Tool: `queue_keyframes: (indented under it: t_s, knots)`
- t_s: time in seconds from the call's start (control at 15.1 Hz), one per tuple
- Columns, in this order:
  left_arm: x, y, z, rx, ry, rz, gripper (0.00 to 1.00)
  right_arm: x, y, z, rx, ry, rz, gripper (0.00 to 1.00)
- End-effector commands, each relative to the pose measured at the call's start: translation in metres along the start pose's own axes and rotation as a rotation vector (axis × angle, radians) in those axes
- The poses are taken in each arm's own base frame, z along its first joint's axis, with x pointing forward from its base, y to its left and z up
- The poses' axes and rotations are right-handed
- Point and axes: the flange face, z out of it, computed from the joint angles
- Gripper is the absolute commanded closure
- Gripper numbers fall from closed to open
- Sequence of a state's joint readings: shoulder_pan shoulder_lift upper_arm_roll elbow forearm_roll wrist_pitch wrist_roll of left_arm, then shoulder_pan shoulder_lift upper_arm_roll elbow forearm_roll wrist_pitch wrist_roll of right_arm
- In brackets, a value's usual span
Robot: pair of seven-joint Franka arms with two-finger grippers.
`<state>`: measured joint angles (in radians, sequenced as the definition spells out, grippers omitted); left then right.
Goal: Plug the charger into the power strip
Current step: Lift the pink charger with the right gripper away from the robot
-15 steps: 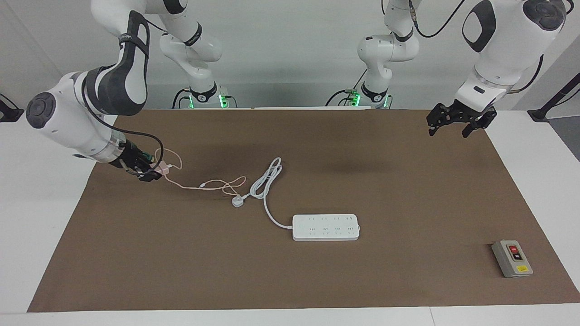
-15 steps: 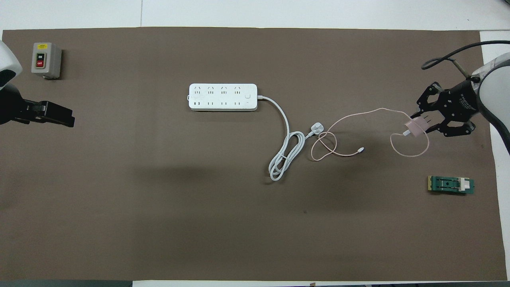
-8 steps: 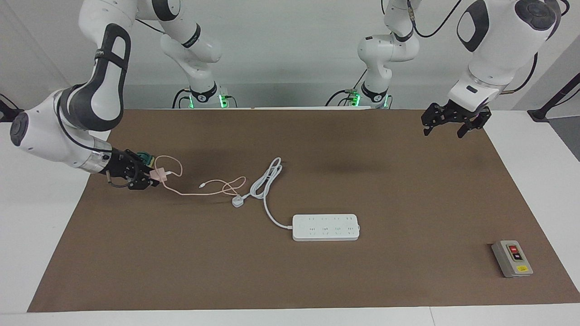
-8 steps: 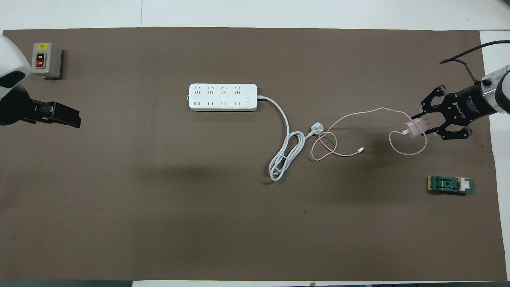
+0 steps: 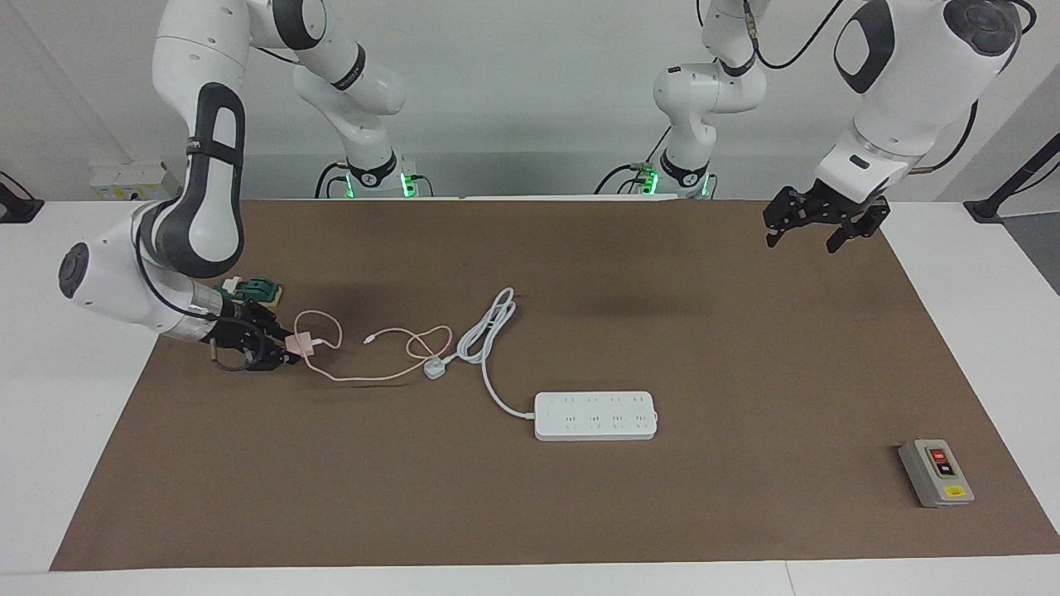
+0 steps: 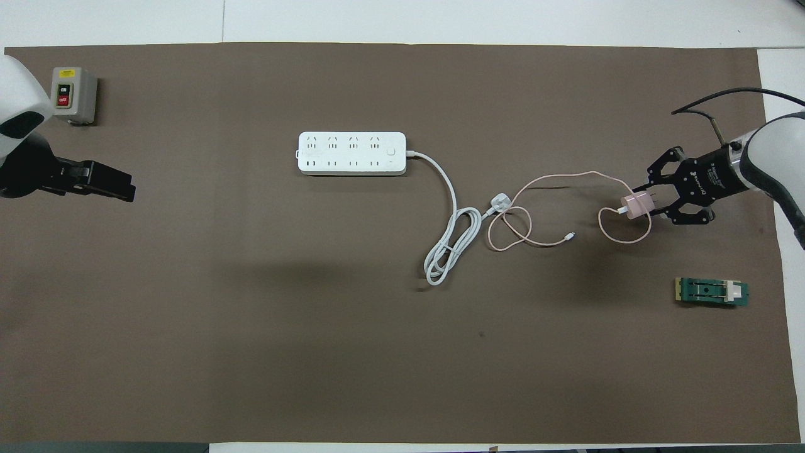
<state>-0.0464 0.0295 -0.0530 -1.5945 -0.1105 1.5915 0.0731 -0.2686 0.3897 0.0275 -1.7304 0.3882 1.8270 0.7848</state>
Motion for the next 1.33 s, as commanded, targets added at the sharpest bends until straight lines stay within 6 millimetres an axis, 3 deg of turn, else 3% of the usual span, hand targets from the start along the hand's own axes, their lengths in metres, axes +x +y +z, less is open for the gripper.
queue_keyframes:
  t_s: [0.0, 0.27, 0.6, 0.8, 1.06, 1.26]
  knots:
    - [-0.005, -0.006, -0.004, -0.036, 0.002, -0.013, 0.0, -0.016, -0.016, -0.046, -0.005, -0.038, 0.021, 1.0]
    - [-0.006, -0.013, -0.005, -0.037, 0.004, -0.028, 0.0, -0.058, -0.029, -0.098, -0.038, -0.041, 0.063, 1.0]
    - [-0.006, -0.007, -0.006, -0.112, 0.005, -0.036, 0.0, -0.137, -0.049, -0.152, -0.082, -0.046, 0.184, 1.0]
    - [-0.007, -0.011, -0.006, -0.171, 0.008, -0.055, 0.0, -0.168, -0.056, -0.159, -0.099, -0.055, 0.226, 1.0]
    - [-0.011, -0.006, -0.007, -0.21, -0.011, -0.051, 0.0, -0.232, -0.065, -0.166, -0.094, -0.027, 0.28, 1.0]
    - [-0.012, -0.002, -0.009, -0.257, -0.009, -0.053, 0.0, -0.281, -0.06, -0.179, -0.082, -0.002, 0.262, 1.0]
